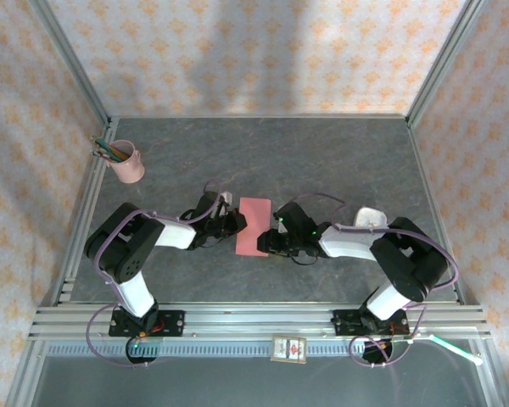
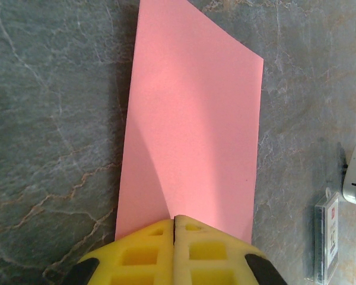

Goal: Fold a paper plane with a square sheet of paper (pick it up from the middle)
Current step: Fold the triangle a second time at the center of the table.

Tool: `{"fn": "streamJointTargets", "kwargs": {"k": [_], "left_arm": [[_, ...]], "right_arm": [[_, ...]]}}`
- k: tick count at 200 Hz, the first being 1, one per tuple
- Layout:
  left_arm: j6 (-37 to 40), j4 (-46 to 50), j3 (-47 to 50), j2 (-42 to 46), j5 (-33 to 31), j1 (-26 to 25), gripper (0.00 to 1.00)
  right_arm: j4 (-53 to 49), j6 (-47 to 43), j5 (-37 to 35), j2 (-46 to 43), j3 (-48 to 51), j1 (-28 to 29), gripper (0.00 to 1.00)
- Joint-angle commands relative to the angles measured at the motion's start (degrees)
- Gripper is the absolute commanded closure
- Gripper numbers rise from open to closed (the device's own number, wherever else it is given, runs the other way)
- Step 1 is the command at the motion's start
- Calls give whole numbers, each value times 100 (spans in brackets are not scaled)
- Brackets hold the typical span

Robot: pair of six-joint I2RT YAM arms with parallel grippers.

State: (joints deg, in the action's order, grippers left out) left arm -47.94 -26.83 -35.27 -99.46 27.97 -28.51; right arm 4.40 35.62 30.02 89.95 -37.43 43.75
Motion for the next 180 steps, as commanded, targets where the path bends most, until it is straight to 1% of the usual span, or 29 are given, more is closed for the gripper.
{"fn": "streamJointTargets", "kwargs": {"k": [1, 34, 88, 121, 180], "left_arm": [[110, 521, 13, -148, -166, -58, 96], [110, 530, -5, -157, -153, -60, 96], [145, 582, -32, -155, -165, -65, 96], [154, 582, -51, -170, -151, -64, 96], [195, 626, -67, -170, -142, -62, 96]], "right_arm": [[-202, 77, -261, 81, -107, 18, 55], [-254, 60, -362, -3, -154, 4, 56], [-116, 86, -183, 49, -177, 5, 56], [145, 163, 100, 119, -185, 2, 58], [261, 257, 117, 41, -227, -123, 60]]}}
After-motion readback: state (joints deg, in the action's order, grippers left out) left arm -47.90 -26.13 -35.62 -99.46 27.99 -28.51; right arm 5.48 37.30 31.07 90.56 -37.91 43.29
